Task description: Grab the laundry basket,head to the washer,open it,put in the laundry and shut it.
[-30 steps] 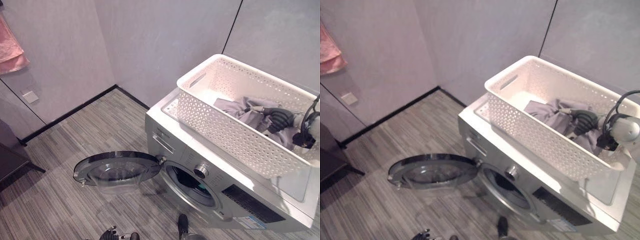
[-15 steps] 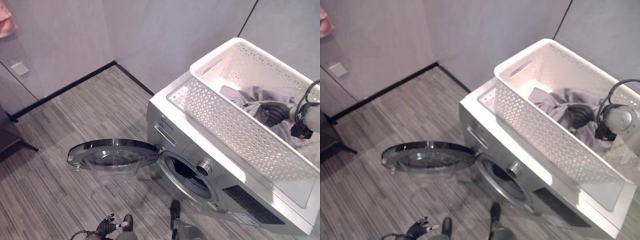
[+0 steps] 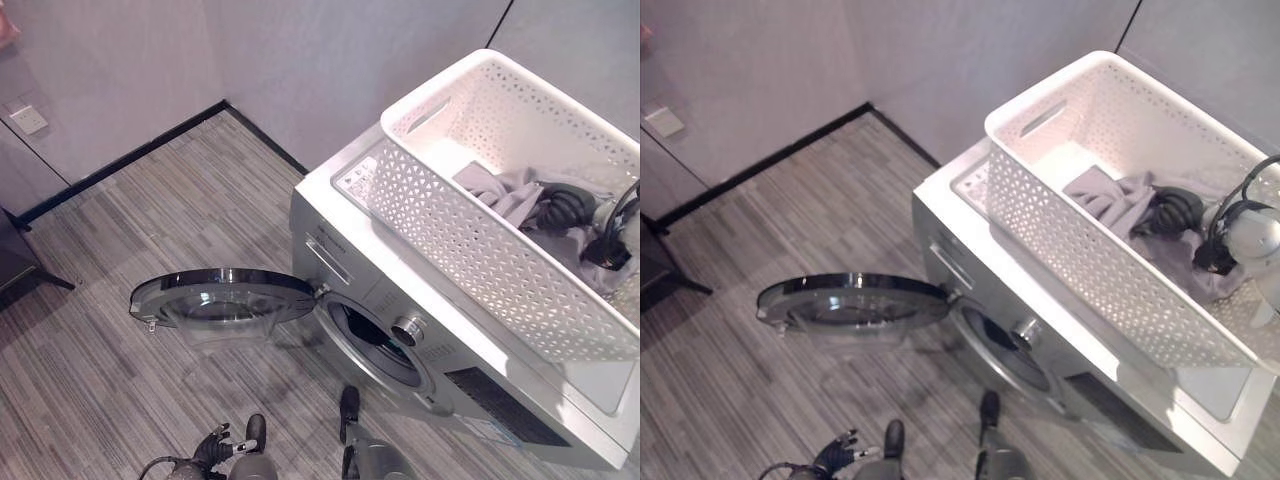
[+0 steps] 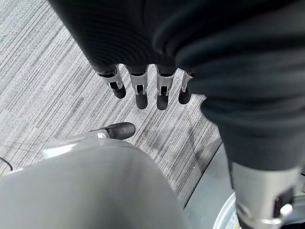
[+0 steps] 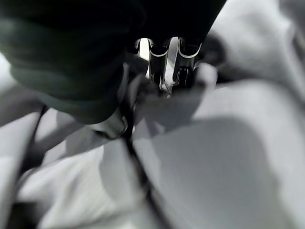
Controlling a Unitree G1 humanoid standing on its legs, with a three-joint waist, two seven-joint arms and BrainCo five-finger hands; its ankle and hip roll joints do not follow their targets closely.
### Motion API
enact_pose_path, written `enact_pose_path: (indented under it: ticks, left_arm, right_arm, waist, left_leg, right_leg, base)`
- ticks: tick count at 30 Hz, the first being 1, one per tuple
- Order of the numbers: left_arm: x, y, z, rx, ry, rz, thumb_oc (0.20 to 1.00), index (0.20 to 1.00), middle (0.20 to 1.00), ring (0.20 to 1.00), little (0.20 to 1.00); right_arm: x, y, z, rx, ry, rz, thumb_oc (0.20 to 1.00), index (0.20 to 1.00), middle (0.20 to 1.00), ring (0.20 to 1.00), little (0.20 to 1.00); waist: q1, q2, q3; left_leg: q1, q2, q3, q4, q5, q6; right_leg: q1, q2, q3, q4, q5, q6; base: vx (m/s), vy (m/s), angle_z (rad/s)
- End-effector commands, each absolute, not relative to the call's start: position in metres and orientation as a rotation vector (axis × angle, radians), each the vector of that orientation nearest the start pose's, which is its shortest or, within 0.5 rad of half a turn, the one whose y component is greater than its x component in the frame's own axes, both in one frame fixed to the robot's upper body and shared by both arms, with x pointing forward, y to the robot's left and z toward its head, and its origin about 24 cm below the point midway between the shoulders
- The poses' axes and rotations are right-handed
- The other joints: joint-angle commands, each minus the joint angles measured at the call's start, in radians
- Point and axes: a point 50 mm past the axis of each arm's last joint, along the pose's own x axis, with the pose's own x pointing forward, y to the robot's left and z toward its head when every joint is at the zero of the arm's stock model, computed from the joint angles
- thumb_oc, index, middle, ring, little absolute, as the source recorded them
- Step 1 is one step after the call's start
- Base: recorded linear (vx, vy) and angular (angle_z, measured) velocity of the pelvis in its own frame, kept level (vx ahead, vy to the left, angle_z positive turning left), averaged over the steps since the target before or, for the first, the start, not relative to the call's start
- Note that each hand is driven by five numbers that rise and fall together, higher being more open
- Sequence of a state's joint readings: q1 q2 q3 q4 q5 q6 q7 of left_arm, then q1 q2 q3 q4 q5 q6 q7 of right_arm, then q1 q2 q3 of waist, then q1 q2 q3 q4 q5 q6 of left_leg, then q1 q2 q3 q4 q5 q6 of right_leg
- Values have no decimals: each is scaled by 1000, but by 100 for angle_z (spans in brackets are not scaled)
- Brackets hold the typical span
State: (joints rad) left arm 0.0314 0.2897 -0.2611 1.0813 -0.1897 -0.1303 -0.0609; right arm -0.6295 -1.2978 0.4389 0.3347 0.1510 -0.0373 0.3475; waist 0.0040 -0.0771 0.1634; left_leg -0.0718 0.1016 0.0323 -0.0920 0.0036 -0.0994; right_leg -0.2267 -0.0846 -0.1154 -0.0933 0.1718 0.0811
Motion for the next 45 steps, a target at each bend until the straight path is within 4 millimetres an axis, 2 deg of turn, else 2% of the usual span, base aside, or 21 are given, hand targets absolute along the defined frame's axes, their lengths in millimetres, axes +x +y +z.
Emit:
enact_pose_path:
  ticks: [1, 4, 5, 6, 7, 8, 9, 10, 11, 12, 13, 15, 19, 25, 29, 30, 31, 32, 37, 39, 45]
  left_arm:
    - [123, 218, -148, 205, 984, -71, 1000, 1000, 1000, 1000, 1000]
    - [124, 217, -149, 227, 995, -67, 1000, 1000, 1000, 1000, 1000]
    - [124, 217, -149, 228, 995, -67, 1000, 1000, 1000, 1000, 1000]
    - [126, 217, -149, 234, 997, -64, 1000, 1000, 1000, 1000, 1000]
    - [127, 220, -149, 252, 1004, -47, 1000, 1000, 1000, 1000, 1000]
    - [126, 222, -150, 264, 1012, -39, 1000, 1000, 1000, 1000, 1000]
    - [126, 222, -150, 265, 1012, -39, 1000, 1000, 1000, 1000, 1000]
    - [123, 226, -151, 287, 1033, -29, 1000, 1000, 1000, 1000, 1000]
    - [123, 226, -151, 287, 1033, -29, 1000, 1000, 1000, 1000, 1000]
    - [120, 231, -151, 297, 1049, -8, 1000, 1000, 1000, 1000, 1000]
    - [120, 231, -151, 298, 1048, -7, 1000, 1000, 1000, 1000, 1000]
    - [115, 235, -152, 314, 1072, 17, 1000, 1000, 1000, 1000, 1000]
    - [111, 235, -153, 325, 1088, 24, 1000, 1000, 1000, 1000, 1000]
    - [115, 233, -152, 340, 1063, 12, 1000, 1000, 1000, 1000, 1000]
    - [137, 235, -139, 333, 937, 34, 1000, 1000, 1000, 1000, 1000]
    - [154, 240, -127, 327, 840, 63, 1000, 1000, 1000, 1000, 1000]
    - [154, 240, -126, 326, 841, 65, 1000, 1000, 1000, 1000, 1000]
    - [169, 243, -114, 333, 753, 76, 1000, 1000, 1000, 1000, 1000]
    - [191, 245, -90, 330, 606, 79, 1000, 1000, 1000, 1000, 1000]
    - [199, 245, -81, 343, 554, 58, 1000, 1000, 1000, 1000, 1000]
    - [201, 239, -81, 359, 547, 5, 1000, 1000, 1000, 1000, 1000]
  right_arm:
    - [315, -320, 201, -1103, 98, 183, 200, 200, 200, 200, 200]
    - [319, -324, 246, -970, -154, -27, 200, 200, 200, 200, 200]
    - [319, -324, 246, -970, -154, -28, 200, 200, 200, 200, 200]
    - [319, -326, 260, -938, -222, -96, 200, 200, 200, 200, 200]
    - [313, -322, 298, -865, -420, -199, 200, 200, 200, 200, 200]
    - [309, -319, 315, -813, -516, -248, 200, 200, 200, 200, 200]
    - [309, -319, 315, -812, -516, -248, 200, 200, 200, 200, 200]
    - [300, -309, 345, -759, -682, -302, 200, 200, 200, 200, 200]
    - [300, -308, 345, -759, -682, -302, 200, 200, 200, 200, 200]
    - [286, -300, 372, -780, -825, -384, 200, 200, 200, 200, 200]
    - [286, -300, 372, -779, -826, -385, 200, 200, 200, 200, 200]
    - [269, -293, 398, -846, -974, -538, 200, 200, 200, 200, 200]
    - [254, -288, 415, -901, -1085, -703, 200, 200, 200, 200, 200]
    - [248, -289, 424, -901, -1140, -841, 200, 200, 200, 200, 200]
    - [249, -288, 430, -891, -1151, -886, 200, 200, 200, 200, 200]
    - [248, -285, 434, -889, -1173, -909, 200, 200, 200, 200, 200]
    - [248, -285, 434, -888, -1173, -909, 200, 200, 200, 200, 200]
    - [246, -281, 440, -884, -1205, -929, 200, 200, 200, 200, 200]
    - [235, -278, 459, -908, -1265, -1008, 200, 200, 200, 200, 200]
    - [220, -288, 476, -956, -1272, -1110, 200, 200, 200, 200, 200]
    - [194, -315, 507, -1012, -1219, -1291, 200, 200, 200, 200, 200]
  waist:
    - [1, -22, 14]
    - [-6, -18, 1]
    - [-6, -18, 1]
    - [-8, -17, -2]
    - [-11, -15, -9]
    - [-13, -14, -14]
    - [-13, -16, -16]
    - [-16, -15, -34]
    - [-16, -15, -33]
    - [-13, -9, -51]
    - [-14, -11, -51]
    - [-7, -4, -77]
    - [2, 3, -102]
    - [7, 9, -121]
    - [13, 11, -129]
    - [17, 13, -135]
    - [16, 13, -134]
    - [18, 11, -139]
    - [16, 15, -155]
    - [8, 7, -170]
    - [-12, -4, -188]
  left_leg:
    - [-51, 12, -29, 5, 14, 2]
    - [-43, 8, -27, 5, 4, 7]
    - [-42, 8, -27, 5, 4, 7]
    - [-39, 8, -26, 5, 1, 8]
    - [-24, 8, -22, 5, -9, 10]
    - [-17, 8, -19, 5, -13, 11]
    - [-20, 6, -20, 5, -11, 11]
    - [-7, 6, -17, 5, -21, 14]
    - [-6, 6, -17, 5, -21, 14]
    - [19, 6, -13, 5, -38, 18]
    - [16, 4, -14, 5, -34, 18]
    - [40, 1, -18, 5, -46, 23]
    - [63, -4, -26, 6, -57, 29]
    - [85, -12, -36, 8, -66, 36]
    - [99, -17, -39, 9, -71, 39]
    - [104, -19, -39, 11, -72, 40]
    - [105, -19, -39, 11, -72, 40]
    - [104, -24, -39, 15, -66, 42]
    - [122, -27, -30, 14, -80, 47]
    - [130, -33, -23, 14, -86, 50]
    - [140, -42, -3, 8, -91, 54]
  right_leg:
    - [54, -49, -18, 26, -114, 66]
    - [60, -49, -13, 25, -117, 66]
    - [61, -49, -14, 25, -117, 66]
    - [64, -50, -11, 25, -118, 66]
    - [75, -47, -7, 26, -123, 65]
    - [81, -47, -4, 26, -125, 64]
    - [78, -48, -5, 26, -123, 65]
    - [88, -48, 0, 27, -127, 64]
    - [89, -48, 0, 27, -128, 64]
    - [112, -45, 4, 28, -137, 62]
    - [110, -47, 5, 27, -134, 63]
    - [135, -47, 5, 30, -145, 60]
    - [163, -48, 1, 32, -156, 57]
    - [188, -49, -3, 35, -167, 57]
    - [203, -51, -3, 39, -172, 57]
    - [209, -53, -4, 40, -174, 58]
    - [210, -53, -4, 40, -174, 58]
    - [210, -57, -1, 41, -166, 57]
    - [221, -59, 7, 35, -167, 64]
    - [223, -63, 15, 32, -162, 71]
    - [220, -70, 29, 27, -146, 84]
  base:
    - [0, 0, 0]
    - [0, 0, 0]
    - [0, 0, 0]
    - [0, 0, 0]
    - [40, 6, 0]
    - [0, 0, 0]
    - [46, 1, -4]
    - [34, -1, -6]
    - [107, 4, -13]
    - [57, 7, -9]
    - [114, 18, -10]
    - [103, 16, 0]
    - [60, 11, 5]
    - [24, 6, 3]
    - [0, 0, 0]
    - [0, 0, 0]
    - [-39, 11, 5]
    - [-4, 12, 6]
    - [-10, 34, 2]
    - [-39, 50, -9]
    - [-11, 42, -11]
